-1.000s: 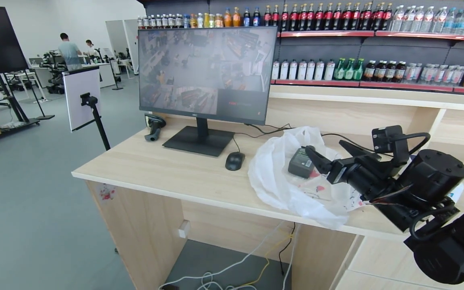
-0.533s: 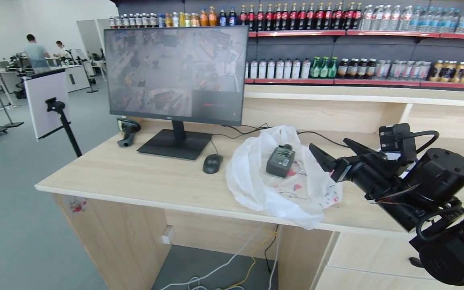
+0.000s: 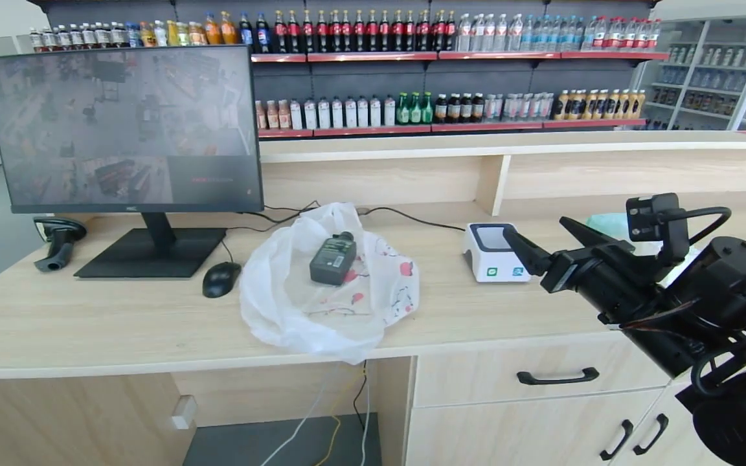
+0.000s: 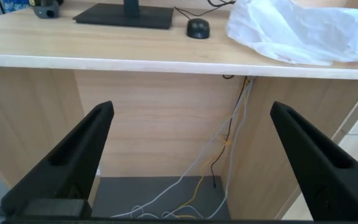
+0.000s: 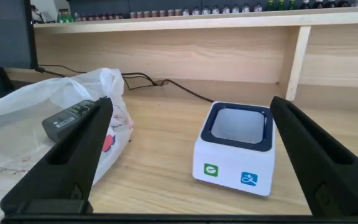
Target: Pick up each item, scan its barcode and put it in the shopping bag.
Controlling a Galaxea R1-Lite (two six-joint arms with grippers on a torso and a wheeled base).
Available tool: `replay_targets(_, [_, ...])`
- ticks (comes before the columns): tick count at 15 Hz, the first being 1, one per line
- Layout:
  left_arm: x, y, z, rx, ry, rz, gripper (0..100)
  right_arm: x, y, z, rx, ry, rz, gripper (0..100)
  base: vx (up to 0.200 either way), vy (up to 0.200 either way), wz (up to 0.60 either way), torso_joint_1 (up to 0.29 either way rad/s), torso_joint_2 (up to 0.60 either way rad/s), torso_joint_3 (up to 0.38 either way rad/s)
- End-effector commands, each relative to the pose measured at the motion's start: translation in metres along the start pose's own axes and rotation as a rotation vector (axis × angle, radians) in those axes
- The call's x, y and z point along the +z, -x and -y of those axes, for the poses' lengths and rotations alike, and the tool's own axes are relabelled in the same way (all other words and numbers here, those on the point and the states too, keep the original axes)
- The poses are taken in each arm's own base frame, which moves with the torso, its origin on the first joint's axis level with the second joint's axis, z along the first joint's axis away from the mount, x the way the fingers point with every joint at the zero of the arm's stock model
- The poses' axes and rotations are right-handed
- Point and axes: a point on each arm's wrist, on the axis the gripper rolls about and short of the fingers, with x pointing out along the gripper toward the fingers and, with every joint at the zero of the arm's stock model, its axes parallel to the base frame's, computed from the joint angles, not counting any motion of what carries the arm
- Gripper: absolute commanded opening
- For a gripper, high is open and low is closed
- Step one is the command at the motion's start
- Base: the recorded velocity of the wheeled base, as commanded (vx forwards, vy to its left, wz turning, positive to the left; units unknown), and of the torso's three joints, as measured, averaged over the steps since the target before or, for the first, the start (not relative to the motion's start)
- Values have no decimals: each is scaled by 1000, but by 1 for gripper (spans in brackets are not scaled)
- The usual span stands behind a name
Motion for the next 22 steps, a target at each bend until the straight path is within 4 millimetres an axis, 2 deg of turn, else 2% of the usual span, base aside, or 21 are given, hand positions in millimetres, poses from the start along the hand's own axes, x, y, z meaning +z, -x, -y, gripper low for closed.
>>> replay_targets(1, [0,0,0,0,0,1,100,3,2,0,0,0,8,100,0,-200,0,-2,7,-7])
replay_targets(20, [0,0,0,-2,-1,1,100,-1,1,0,-1,1,-5,100,0,-200,0,3,5,2])
replay_targets(22, [0,0,0,-2,0,4,100,-3,1,0,-1,3,-11,100,200,-200,0,2,0,2])
